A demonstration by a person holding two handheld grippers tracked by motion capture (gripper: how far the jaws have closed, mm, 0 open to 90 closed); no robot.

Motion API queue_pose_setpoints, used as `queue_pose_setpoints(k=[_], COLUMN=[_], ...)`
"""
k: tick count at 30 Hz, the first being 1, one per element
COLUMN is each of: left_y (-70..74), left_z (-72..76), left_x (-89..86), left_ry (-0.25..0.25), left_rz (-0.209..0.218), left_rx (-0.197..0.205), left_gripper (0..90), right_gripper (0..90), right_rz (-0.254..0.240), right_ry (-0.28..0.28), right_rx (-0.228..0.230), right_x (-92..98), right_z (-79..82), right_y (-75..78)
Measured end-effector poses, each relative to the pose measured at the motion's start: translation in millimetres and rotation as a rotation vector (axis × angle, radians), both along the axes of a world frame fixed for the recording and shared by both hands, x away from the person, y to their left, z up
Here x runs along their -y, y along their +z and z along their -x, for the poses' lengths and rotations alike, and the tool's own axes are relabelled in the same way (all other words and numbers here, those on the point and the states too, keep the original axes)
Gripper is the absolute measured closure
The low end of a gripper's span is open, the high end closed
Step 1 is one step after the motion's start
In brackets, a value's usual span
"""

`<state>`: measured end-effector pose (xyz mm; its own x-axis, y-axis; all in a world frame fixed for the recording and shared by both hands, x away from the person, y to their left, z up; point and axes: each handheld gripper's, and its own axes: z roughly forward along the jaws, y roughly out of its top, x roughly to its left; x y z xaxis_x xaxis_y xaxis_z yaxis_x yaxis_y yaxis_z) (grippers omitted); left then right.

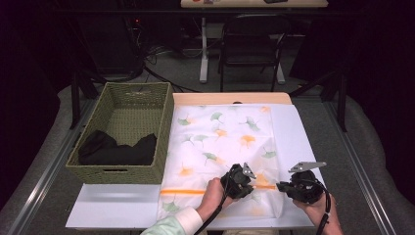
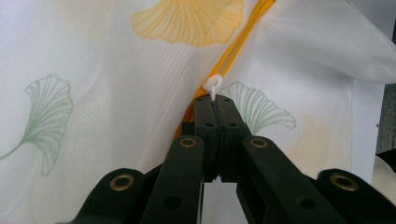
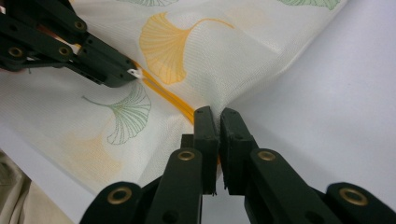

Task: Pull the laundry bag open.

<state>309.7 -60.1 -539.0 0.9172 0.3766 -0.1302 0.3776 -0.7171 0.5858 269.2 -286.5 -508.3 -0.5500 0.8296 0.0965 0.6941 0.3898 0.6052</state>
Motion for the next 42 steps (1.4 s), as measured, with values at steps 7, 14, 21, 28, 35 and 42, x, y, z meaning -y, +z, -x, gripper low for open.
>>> queue_pose_setpoints(k=[7, 14, 21, 28, 35, 42], left_y=[1.2, 1.0, 1.7, 3.3, 5.0, 9.1], left_z=[-0.5, 0.8, 1.7, 4.5, 5.0, 6.3], left_x=[-12.9, -25.1, -41.3, -53.5, -57.1, -78.8], left_ry=[0.017, 0.028, 0.040, 0.046, 0.048, 0.063], left_rz=[-0.005, -0.015, -0.026, -0.030, -0.031, -0.048], left_rx=[-0.003, -0.006, -0.007, -0.011, -0.013, -0.012], left_gripper=[89.6, 89.6, 89.6, 89.6, 89.6, 89.7], right_gripper=[86.4, 86.4, 86.4, 86.5, 86.4, 86.4], right_rz=[0.004, 0.004, 0.007, 0.013, 0.015, 0.020], right_ry=[-0.011, -0.012, -0.022, -0.020, -0.019, -0.023], right_rx=[-0.002, -0.002, -0.011, -0.005, -0.003, -0.012], right_x=[0.6, 0.7, 2.0, 2.0, 1.9, 1.5], right_z=[-0.4, -0.4, -1.0, -1.2, -1.3, -1.8], right_y=[-0.6, -0.5, -1.4, -2.1, -2.1, -2.9])
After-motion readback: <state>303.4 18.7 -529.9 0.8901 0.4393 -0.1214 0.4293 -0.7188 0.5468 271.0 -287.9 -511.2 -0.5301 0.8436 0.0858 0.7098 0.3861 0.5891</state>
